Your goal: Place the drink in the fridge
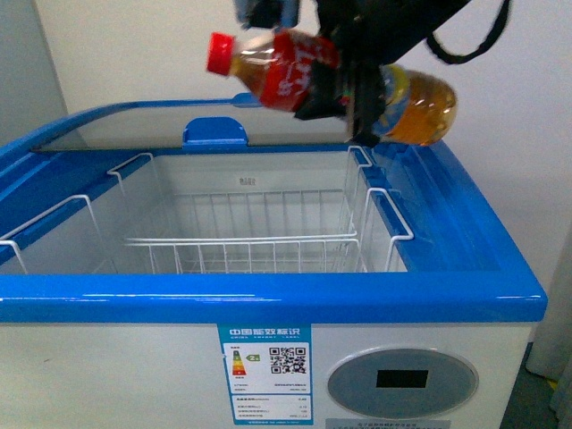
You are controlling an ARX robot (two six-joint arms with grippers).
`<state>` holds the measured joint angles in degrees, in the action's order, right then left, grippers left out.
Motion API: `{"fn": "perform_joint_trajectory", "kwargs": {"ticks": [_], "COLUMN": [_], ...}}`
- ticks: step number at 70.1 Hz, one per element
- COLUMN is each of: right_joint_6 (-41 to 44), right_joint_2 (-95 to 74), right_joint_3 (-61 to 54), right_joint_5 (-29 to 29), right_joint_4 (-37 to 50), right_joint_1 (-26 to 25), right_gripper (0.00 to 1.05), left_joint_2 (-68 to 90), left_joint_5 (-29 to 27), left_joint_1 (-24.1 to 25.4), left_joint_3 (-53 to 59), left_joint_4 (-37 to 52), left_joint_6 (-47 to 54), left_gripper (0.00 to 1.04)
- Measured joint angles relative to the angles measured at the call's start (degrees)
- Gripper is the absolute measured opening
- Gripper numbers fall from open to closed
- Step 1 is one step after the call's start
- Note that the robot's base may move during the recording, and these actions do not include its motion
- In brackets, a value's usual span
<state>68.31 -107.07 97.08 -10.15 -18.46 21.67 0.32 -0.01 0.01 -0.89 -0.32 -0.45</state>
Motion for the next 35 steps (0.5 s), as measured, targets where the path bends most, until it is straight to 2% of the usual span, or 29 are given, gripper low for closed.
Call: {"fn": "perform_joint_trajectory", "kwargs": {"ticks": [17, 35], "right_joint_6": [-1.2, -1.5], "right_joint_2": [-7.7, -15.6], "right_joint_3": [3.0, 10.3], "right_joint_5": [0.1, 1.1], "right_joint_4": [0.9, -0.2], "right_joint_1": [4.8, 4.6], "right_gripper": [0.37, 0.37], "left_joint_2": [0.0, 0.0], "left_joint_5": [0.0, 0.0], "left_joint_1": [0.0, 0.0], "left_joint_3": [0.0, 0.0], "left_joint_4": [0.0, 0.0], "left_joint_6": [0.0, 0.0], "left_gripper": [0.03, 0.03]}}
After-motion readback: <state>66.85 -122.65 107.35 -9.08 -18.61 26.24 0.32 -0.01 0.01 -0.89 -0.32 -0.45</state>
